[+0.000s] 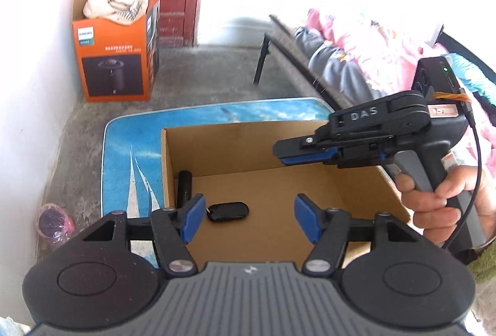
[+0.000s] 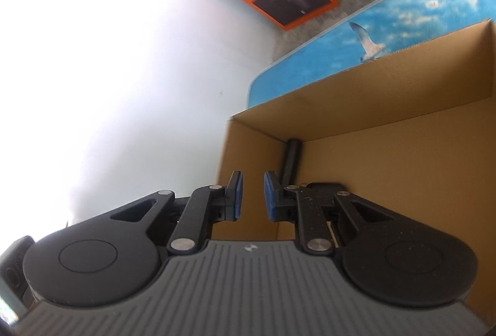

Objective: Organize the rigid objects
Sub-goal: 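Move the open right tool back over the pink bowl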

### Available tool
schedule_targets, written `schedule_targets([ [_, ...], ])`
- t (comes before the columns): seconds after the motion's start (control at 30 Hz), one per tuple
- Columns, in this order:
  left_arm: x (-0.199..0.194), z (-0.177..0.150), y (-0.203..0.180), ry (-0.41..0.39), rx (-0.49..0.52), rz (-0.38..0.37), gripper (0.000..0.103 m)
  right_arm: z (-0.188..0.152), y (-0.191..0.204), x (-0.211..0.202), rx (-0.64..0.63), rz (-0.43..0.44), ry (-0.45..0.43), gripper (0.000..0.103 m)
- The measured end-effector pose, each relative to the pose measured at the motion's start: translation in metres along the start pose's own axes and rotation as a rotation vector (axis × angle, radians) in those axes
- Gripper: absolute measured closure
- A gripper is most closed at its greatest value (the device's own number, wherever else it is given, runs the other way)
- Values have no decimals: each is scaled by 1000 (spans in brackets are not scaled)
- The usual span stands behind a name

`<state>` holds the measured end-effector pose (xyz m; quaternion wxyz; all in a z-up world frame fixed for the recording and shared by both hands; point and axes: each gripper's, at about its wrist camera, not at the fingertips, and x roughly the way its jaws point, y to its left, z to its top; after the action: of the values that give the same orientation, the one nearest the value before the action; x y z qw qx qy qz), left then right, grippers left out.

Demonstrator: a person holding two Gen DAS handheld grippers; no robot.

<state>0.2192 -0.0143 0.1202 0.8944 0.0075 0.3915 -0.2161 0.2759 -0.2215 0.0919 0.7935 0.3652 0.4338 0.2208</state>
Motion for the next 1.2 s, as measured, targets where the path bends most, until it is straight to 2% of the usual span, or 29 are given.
schedule_targets([
  [0.2, -48, -52, -4, -85, -31, -41, 30, -63, 28, -61, -98, 57, -34, 87],
  [0.3, -60, -80, -5, -105, -55, -40, 29, -100, 33, -75, -122, 75, -36, 86],
  [0.53, -73, -150, -10, -101, -91, -38, 27, -179, 22, -69, -122, 61, -21, 85],
  [0.7, -65, -184, -15, -71, -111, -23, 28, -222, 3, -49, -37, 71, 0, 85],
  [0.83, -57, -200, -17, -70, -115, 18, 29, -232, -7, -29, 7, 58, 37, 85],
  [0.97, -43, -206, -20, -38, -103, 32, 41, -236, -11, -14, 35, 35, 68, 85],
  [1.03, -38, -208, -21, -29, -93, 45, 42, -237, -12, -5, 50, 34, 84, 85],
  [1.17, -29, -207, -19, -19, -86, 53, 55, -234, -14, 10, 69, 14, 125, 85],
  [1.2, -28, -207, -19, -14, -86, 55, 62, -232, -14, 14, 70, 7, 135, 85],
])
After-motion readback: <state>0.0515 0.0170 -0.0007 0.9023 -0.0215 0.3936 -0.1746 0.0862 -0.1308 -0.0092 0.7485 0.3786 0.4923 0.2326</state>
